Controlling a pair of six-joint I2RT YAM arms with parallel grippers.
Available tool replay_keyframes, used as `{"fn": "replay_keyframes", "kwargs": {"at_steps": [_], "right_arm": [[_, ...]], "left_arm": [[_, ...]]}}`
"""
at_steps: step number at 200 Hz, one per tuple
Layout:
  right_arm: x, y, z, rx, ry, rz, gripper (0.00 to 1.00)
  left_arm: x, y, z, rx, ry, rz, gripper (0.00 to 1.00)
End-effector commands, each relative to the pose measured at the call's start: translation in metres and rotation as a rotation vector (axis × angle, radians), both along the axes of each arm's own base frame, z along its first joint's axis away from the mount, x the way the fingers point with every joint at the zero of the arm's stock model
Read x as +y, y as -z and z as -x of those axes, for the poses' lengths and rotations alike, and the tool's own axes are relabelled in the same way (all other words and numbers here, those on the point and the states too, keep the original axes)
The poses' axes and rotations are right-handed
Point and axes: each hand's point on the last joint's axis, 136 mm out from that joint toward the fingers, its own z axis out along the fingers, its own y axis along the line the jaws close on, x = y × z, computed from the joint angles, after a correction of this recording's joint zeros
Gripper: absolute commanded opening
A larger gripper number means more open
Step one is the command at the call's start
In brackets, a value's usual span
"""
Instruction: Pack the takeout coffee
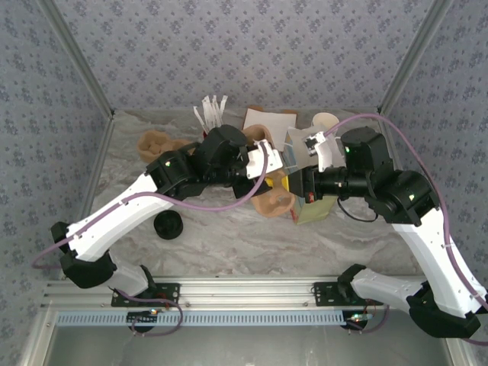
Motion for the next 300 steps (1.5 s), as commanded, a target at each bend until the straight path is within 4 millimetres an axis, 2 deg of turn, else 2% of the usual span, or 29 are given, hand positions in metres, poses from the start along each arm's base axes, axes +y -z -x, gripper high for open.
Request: {"fn": "replay_keyframes", "kwargs": {"at_steps": [1,75,114,142,161,180,197,214,257,270,283,300], "right_arm": [[0.002,-0.009,-0.001,-0.026,0.004,-0.019,0.0],[0.002,-0.007,-0.002,-0.033,0.008,-0.017,0.0],[-0.01,-0.013,0.0,-0.07,0.05,-0.01,0.25],[-0.033,-0.023,0.0,-0.14,0.128,0.009,0.36],[-0.06,-0.025,-0.013,-0.177,0.263,0.056,0.38],[-0.096,-0.02,-0.033,-0.182,0.45,0.112,0.39],[-0.131,-0.006,-0.053,-0.141,0.631,0.157,0.42],[-0.155,0.014,-0.069,-0.074,0.734,0.191,0.43],[-0.189,0.061,-0.113,0.094,0.846,0.136,0.46],[-0.194,0.067,-0.123,0.102,0.846,0.109,0.48],[-0.201,0.073,-0.133,0.105,0.857,0.103,0.55],[-0.199,0.079,-0.145,0.117,0.821,0.074,0.6]], "left_arm": [[0.0,0.001,0.002,-0.004,0.002,-0.015,0.56],[0.0,-0.003,0.001,0.002,-0.014,0.006,0.45],[0.003,-0.005,-0.003,-0.004,-0.046,0.017,0.44],[0.007,-0.008,-0.005,-0.011,-0.073,0.028,0.44],[0.009,-0.011,-0.006,-0.013,-0.089,0.041,0.44],[0.012,-0.013,-0.007,-0.013,-0.107,0.052,0.44],[0.016,-0.016,-0.009,-0.006,-0.126,0.066,0.44],[0.02,-0.019,-0.01,0.005,-0.139,0.08,0.44],[0.028,-0.023,-0.014,0.05,-0.174,0.105,0.44],[0.03,-0.026,-0.013,0.053,-0.178,0.112,0.44],[0.031,-0.026,-0.014,0.056,-0.181,0.112,0.44],[0.034,-0.029,-0.015,0.057,-0.189,0.12,0.44]]}}
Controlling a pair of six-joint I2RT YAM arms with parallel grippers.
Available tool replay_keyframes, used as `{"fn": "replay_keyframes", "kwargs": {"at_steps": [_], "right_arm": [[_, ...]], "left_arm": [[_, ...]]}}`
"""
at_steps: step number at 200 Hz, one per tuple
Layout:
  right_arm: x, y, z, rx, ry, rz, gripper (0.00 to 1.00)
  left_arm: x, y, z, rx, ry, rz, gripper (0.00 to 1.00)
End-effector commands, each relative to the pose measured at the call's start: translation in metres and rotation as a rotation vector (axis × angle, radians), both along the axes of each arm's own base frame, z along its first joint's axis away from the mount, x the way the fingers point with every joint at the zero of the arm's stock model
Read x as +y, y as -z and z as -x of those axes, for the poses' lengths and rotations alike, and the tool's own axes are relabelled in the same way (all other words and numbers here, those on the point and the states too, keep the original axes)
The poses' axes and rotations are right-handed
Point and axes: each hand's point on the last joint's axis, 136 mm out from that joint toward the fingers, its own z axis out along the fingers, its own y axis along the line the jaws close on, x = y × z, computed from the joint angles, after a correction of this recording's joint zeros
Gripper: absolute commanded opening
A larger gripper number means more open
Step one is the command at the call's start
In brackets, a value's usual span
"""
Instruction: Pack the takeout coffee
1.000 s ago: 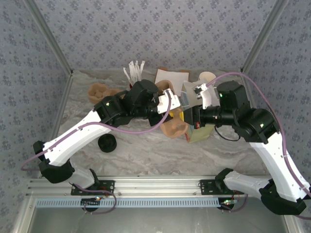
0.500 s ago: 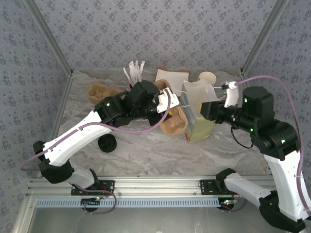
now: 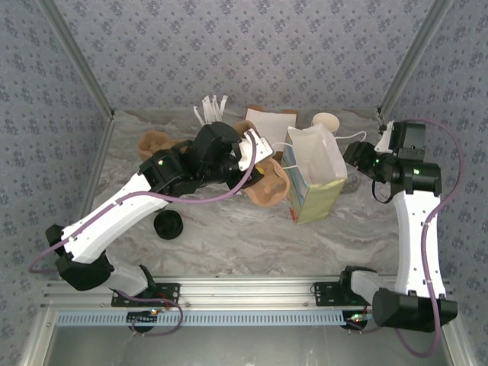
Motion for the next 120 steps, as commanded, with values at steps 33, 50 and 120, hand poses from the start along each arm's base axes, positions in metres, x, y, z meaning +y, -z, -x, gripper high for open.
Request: {"fn": "replay_keyframes", "kwargs": {"at_steps": [33,50,120], "right_arm": [[0.018,-0.013,-0.035,-0.12,-0.138,-0.097,0.61],[0.017,-0.004,-0.042,-0.099,-0.143,-0.1,0.61],[0.032,0.022,-0.051,-0.022,-0.203,-0.067,0.53]], "left_arm": [[0.013,-0.03,0.005,0.0,-0.014,0.078,0.44],[0.014,-0.031,0.006,0.0,-0.013,0.081,0.44],[0.021,-0.039,0.008,-0.005,-0.014,0.081,0.43]]}}
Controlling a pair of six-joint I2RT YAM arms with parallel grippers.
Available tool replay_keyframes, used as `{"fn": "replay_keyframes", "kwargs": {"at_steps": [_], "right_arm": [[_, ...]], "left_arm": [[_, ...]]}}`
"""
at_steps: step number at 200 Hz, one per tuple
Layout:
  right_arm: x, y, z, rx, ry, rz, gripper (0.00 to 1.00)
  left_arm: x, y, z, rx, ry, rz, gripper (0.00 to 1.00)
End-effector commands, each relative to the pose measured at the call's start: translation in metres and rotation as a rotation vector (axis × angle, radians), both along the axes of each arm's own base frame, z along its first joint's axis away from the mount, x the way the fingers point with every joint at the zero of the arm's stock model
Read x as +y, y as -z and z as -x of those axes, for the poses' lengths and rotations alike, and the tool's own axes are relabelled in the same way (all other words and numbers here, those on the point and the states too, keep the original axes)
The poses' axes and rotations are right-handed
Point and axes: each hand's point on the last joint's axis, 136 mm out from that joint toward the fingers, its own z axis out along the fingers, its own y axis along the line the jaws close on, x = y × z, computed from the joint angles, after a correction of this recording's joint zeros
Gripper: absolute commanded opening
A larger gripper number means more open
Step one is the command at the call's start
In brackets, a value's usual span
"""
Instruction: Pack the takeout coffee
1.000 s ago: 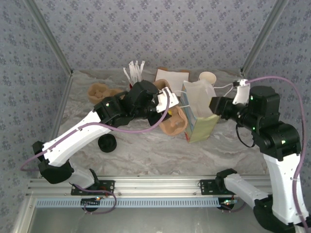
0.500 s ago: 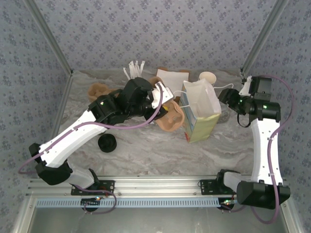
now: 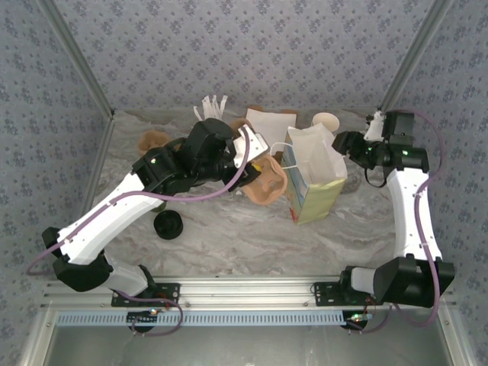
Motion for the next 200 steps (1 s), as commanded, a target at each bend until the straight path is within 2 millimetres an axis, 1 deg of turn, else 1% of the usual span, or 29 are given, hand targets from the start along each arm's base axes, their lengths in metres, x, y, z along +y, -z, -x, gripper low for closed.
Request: {"fn": "replay_keyframes", "kwargs": {"at_steps": [1,27,44,52,79,85,88,90,95,120,145,174,200], "right_arm": [[0.007,0.001,-0.001,-0.01,-0.042,0.034,0.52],[0.018,0.003,-0.001,-0.007,-0.074,0.038,0.4],[0.025,0.002,-0.002,-0.004,-0.09,0.041,0.28],[0.029,0.001,-0.001,-0.002,-0.098,0.048,0.23],[0.041,-0.001,0.002,0.006,-0.104,0.032,0.15],[0.045,-0.001,0.003,0.013,-0.104,0.023,0.13],[0.046,-0.001,0.003,0.016,-0.104,0.019,0.13],[0.048,-0.002,0.004,0.018,-0.106,0.017,0.13],[0.05,-0.002,0.005,0.024,-0.1,0.01,0.12],[0.063,-0.008,0.012,0.034,-0.072,-0.02,0.09],[0.086,-0.021,0.021,-0.001,-0.083,-0.042,0.08],[0.115,-0.03,0.034,-0.029,-0.122,-0.034,0.08],[0.128,-0.032,0.041,-0.051,-0.104,-0.031,0.08]], "left_arm": [[0.012,-0.028,0.008,-0.022,0.0,0.055,0.43],[0.017,-0.036,0.01,-0.029,-0.004,0.058,0.43],[0.019,-0.042,0.011,-0.038,-0.003,0.064,0.43],[0.02,-0.044,0.012,-0.043,-0.004,0.067,0.43],[0.02,-0.051,0.014,-0.056,-0.001,0.071,0.43],[0.019,-0.048,0.014,-0.052,0.002,0.06,0.43],[0.019,-0.048,0.015,-0.052,0.004,0.056,0.43],[0.02,-0.055,0.016,-0.062,0.005,0.071,0.42],[0.02,-0.059,0.016,-0.067,0.007,0.074,0.43],[0.018,-0.064,0.019,-0.072,0.018,0.068,0.43],[0.015,-0.065,0.018,-0.069,0.028,0.057,0.43],[0.01,-0.061,0.02,-0.048,0.046,0.046,0.42],[0.014,-0.053,0.018,-0.038,0.031,0.01,0.42]]}}
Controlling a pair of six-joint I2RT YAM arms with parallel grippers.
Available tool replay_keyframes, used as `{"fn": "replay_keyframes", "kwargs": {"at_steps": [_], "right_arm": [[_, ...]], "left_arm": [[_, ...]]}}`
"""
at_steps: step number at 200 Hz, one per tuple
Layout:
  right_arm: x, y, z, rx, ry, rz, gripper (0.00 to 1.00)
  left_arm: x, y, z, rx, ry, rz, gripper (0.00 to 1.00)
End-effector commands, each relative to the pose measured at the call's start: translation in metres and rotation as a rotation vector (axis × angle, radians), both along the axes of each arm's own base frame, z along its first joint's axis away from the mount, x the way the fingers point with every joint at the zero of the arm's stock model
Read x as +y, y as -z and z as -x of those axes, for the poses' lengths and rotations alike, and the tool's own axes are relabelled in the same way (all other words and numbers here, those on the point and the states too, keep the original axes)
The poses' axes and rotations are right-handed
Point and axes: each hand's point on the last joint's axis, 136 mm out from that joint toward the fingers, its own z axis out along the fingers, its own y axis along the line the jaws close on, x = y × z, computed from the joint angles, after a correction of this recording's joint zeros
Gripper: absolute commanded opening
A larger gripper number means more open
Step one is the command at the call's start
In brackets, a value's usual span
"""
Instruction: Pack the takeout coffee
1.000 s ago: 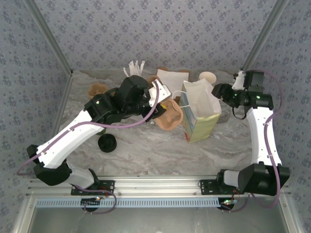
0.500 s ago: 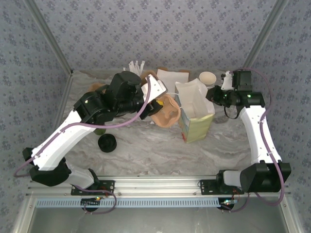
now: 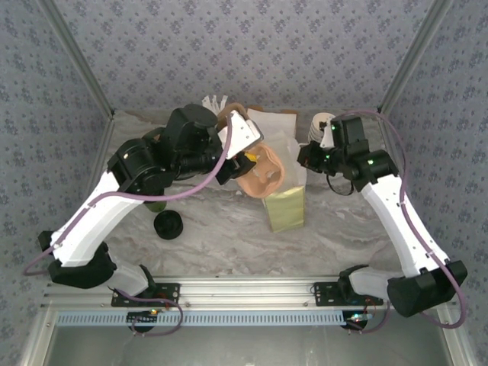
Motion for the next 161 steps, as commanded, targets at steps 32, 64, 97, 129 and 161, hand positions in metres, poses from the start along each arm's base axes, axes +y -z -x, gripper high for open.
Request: {"fn": "replay_keyframes", "kwargs": {"at_steps": [32,64,97,129,161], "right_arm": [[0.014,-0.015,0.003,-0.075,0.069,-0.04,0.07],[0.027,-0.014,0.008,-0.082,0.047,-0.055,0.07],[0.042,-0.02,0.014,-0.093,0.013,-0.068,0.07],[0.049,-0.021,0.018,-0.092,-0.007,-0.061,0.07],[0.058,-0.022,0.023,-0.087,-0.04,-0.082,0.07]], "left_arm": [[0.005,0.009,0.003,0.018,0.003,-0.054,0.42],[0.008,0.018,-0.001,0.034,-0.007,-0.08,0.42],[0.009,0.034,-0.007,0.05,-0.022,-0.154,0.42],[0.014,0.041,-0.011,0.053,-0.03,-0.191,0.42],[0.018,0.051,-0.012,0.07,-0.028,-0.235,0.42]]}}
